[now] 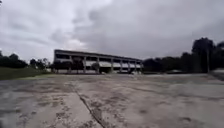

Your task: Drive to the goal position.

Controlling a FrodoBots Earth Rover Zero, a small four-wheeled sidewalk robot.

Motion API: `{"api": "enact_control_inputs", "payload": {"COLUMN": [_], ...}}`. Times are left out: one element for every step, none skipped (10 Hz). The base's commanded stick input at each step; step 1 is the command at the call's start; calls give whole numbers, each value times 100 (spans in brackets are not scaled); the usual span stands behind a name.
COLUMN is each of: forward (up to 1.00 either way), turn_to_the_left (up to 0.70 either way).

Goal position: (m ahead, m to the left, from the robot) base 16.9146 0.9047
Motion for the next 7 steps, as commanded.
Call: {"api": "enact_control_inputs", "payload": {"forward": [70, 70, 70, 70, 70, 70, 70], "turn_to_the_left": [0, 0, 0, 0, 0, 0, 0]}}
